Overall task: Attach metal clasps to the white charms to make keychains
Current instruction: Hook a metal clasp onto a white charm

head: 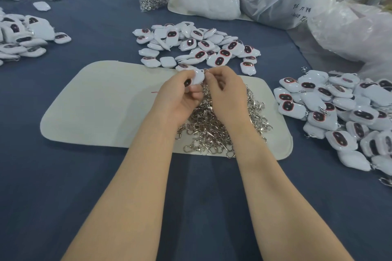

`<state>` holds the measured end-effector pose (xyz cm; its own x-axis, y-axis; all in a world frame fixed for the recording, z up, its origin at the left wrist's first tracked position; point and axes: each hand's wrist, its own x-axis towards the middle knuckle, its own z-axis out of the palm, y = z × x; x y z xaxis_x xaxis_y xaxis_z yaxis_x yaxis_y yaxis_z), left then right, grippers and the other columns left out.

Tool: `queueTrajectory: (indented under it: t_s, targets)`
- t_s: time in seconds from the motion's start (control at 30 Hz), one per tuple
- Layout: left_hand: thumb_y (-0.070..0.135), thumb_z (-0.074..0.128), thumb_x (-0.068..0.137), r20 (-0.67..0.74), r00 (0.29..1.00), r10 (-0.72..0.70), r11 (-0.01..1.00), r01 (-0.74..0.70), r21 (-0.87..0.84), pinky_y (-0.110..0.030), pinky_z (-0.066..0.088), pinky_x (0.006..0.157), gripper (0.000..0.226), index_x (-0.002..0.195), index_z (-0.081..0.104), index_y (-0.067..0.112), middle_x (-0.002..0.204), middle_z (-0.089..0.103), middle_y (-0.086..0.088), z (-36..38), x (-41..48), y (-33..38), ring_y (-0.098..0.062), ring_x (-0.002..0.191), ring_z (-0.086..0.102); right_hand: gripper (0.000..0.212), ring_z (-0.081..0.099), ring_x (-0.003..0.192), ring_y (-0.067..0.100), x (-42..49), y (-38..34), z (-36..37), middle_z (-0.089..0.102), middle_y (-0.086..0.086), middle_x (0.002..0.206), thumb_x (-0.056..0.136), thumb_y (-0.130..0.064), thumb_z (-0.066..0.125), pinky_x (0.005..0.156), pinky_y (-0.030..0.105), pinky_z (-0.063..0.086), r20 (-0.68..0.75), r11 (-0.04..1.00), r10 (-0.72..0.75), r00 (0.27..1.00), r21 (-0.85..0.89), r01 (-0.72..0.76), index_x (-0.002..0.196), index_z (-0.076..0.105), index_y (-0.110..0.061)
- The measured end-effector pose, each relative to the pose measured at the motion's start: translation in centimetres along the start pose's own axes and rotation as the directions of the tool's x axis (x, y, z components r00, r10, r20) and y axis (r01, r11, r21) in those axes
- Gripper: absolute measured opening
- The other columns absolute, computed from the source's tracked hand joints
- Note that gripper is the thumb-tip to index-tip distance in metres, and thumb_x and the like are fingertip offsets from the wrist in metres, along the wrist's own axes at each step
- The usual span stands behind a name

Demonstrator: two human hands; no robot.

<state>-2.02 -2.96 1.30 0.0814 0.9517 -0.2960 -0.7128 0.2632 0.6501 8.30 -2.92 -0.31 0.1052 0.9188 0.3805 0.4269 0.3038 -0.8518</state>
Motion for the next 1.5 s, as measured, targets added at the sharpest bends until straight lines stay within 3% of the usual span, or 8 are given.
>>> queueTrajectory:
  t_s: [0.23,0.4,0.53,0.67,0.9,1.0,1.33,1.5]
  targets:
    - [0.007,0.046,0.093,-0.004,0.997,-0.076,0.994,0.075,-0.082,-0.014,0.030,0.034,0.012,0.083,0.040,0.011,0.057,0.031,0.003,-0.1,-0.2,0.0,-0.004,0.034,0.032,0.007,0.052,0.072,-0.009,-0.2,-0.3,0.4,0.058,-0.017,0.079,0.094,-0.013,0.056,0.069,0.007,0.040,-0.080,0.998,-0.054,0.995,0.022,0.056,0.091,0.059,-0.018]
    - [0.006,0.050,0.091,-0.098,0.974,0.204,0.959,-0.179,0.218,-0.018,0.030,0.039,0.010,0.084,0.048,0.014,0.066,0.044,0.000,0.1,-0.3,-0.4,-0.005,0.037,0.036,0.008,0.052,0.066,0.002,-0.1,-0.4,-0.3,0.059,-0.012,0.073,0.094,-0.016,0.057,0.065,0.010,0.041,-0.040,0.997,-0.070,0.997,-0.030,0.069,0.087,0.060,-0.018]
    - [0.008,0.055,0.086,0.130,0.775,0.618,0.465,-0.494,0.735,-0.014,0.040,0.052,0.017,0.088,0.051,0.025,0.076,0.055,0.009,-0.2,-0.6,-0.9,0.003,0.054,0.048,0.011,0.052,0.066,0.012,0.1,-0.2,-0.8,0.059,-0.002,0.070,0.094,-0.014,0.055,0.060,0.017,0.039,0.063,0.974,-0.102,0.993,-0.197,0.112,0.087,0.061,-0.007]
    - [0.011,0.056,0.089,0.389,0.715,0.581,0.080,-0.526,0.846,-0.024,0.045,0.072,0.017,0.100,0.057,0.024,0.103,0.059,0.002,-0.4,-0.6,-1.6,-0.005,0.081,0.053,0.012,0.053,0.071,0.019,0.3,0.5,-1.2,0.059,0.003,0.077,0.096,-0.011,0.050,0.062,0.025,0.039,0.148,0.955,-0.019,0.989,-0.289,0.061,0.095,0.061,-0.006]
    - [0.013,0.052,0.094,-0.080,0.906,0.416,0.817,-0.334,0.470,-0.021,0.046,0.050,0.003,0.097,0.055,0.014,0.073,0.055,0.002,-0.1,0.2,-0.7,-0.004,0.048,0.051,0.006,0.052,0.075,-0.013,0.0,-0.1,-0.2,0.057,-0.019,0.082,0.093,-0.013,0.057,0.068,0.001,0.038,0.074,1.000,0.003,0.997,-0.030,-0.001,0.092,0.056,-0.019]
    - [0.015,0.046,0.097,-0.116,0.967,0.227,0.938,-0.185,0.295,-0.016,0.037,0.040,0.019,0.081,0.055,0.012,0.056,0.050,0.003,0.0,0.2,-0.5,-0.005,0.040,0.043,0.010,0.054,0.076,-0.009,-0.2,-0.4,0.1,0.060,-0.018,0.081,0.092,-0.013,0.058,0.070,0.003,0.040,0.041,0.999,-0.020,0.999,0.041,0.019,0.090,0.058,-0.023]
    - [0.020,0.047,0.095,-0.077,0.989,0.126,0.939,-0.094,0.331,-0.017,0.027,0.039,0.022,0.075,0.052,0.013,0.049,0.045,0.005,-0.1,0.2,-0.6,-0.005,0.037,0.035,0.009,0.059,0.077,0.010,0.2,-0.5,-0.1,0.062,-0.006,0.081,0.097,-0.021,0.053,0.068,0.017,0.046,0.092,0.998,0.046,0.995,0.045,-0.050,0.087,0.053,-0.023]
    - [0.027,0.051,0.093,0.048,0.823,0.565,0.446,-0.354,0.822,-0.015,0.038,0.055,0.010,0.089,0.044,0.021,0.073,0.052,0.009,-0.3,0.2,-1.4,-0.001,0.059,0.048,0.015,0.052,0.058,0.007,0.4,-0.3,-1.0,0.062,-0.003,0.068,0.097,-0.023,0.053,0.052,0.014,0.041,0.146,0.992,0.118,0.982,0.029,-0.123,0.083,0.054,-0.019]
